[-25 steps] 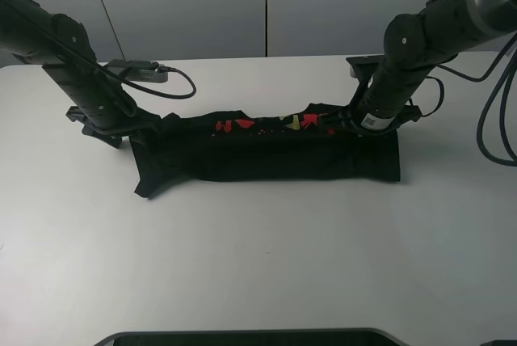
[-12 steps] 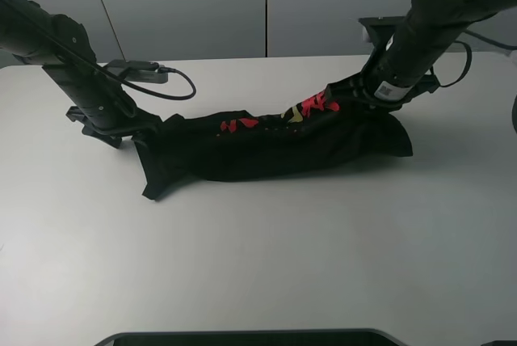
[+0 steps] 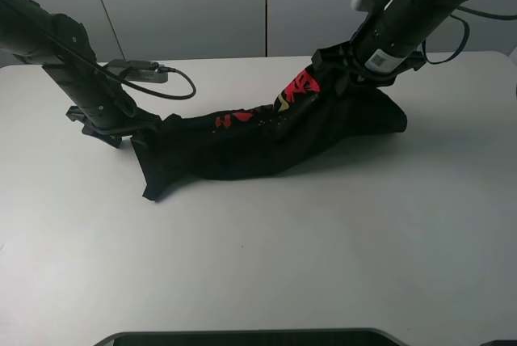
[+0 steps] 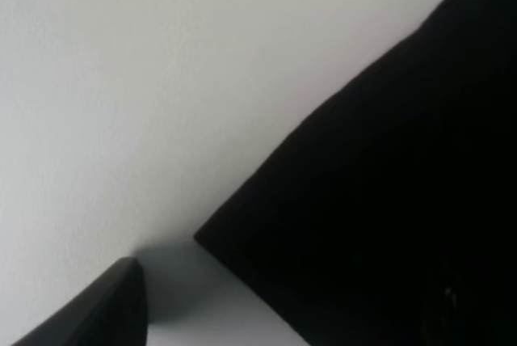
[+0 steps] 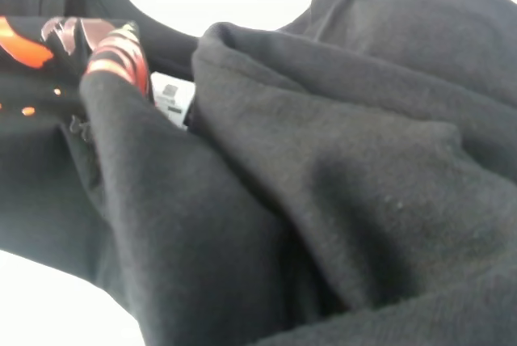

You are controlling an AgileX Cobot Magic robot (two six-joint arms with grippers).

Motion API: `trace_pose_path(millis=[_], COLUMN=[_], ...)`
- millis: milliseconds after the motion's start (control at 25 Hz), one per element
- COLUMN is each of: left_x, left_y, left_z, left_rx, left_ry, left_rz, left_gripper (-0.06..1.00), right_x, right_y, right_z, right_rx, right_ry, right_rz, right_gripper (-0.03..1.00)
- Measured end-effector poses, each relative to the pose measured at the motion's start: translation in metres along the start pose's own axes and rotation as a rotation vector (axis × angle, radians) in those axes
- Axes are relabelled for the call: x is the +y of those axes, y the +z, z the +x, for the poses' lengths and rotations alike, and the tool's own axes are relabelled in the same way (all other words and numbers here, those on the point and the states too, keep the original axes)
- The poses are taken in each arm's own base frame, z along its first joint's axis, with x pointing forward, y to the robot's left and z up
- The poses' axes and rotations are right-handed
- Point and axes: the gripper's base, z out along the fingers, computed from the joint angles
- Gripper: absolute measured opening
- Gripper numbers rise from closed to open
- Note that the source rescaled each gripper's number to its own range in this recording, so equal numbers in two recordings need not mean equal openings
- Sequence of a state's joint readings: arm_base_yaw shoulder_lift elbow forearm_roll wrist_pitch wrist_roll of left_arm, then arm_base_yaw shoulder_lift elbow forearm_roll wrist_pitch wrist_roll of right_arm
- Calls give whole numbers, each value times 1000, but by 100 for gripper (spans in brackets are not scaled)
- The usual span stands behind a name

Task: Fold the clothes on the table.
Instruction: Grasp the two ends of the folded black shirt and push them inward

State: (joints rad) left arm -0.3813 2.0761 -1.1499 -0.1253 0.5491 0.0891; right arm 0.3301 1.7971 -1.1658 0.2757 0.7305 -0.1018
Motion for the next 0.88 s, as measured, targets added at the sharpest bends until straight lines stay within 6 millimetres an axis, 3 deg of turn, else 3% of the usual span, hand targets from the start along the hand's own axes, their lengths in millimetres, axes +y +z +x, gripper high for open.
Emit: trace_pose_path(millis=[440,880], left_x=[-2,-7], left_y=[-8,-43], left_z=[3,-18], left_rx=[34,27], left_ry=[-17,-21], left_rz=[17,47], left_gripper=[91,91], right_x=[-2,-7], right_y=[11,30], right_z=[3,6], right_rx=[58,114], right_ry=[3,-5], right_rz=[3,23], right_gripper=[8,8])
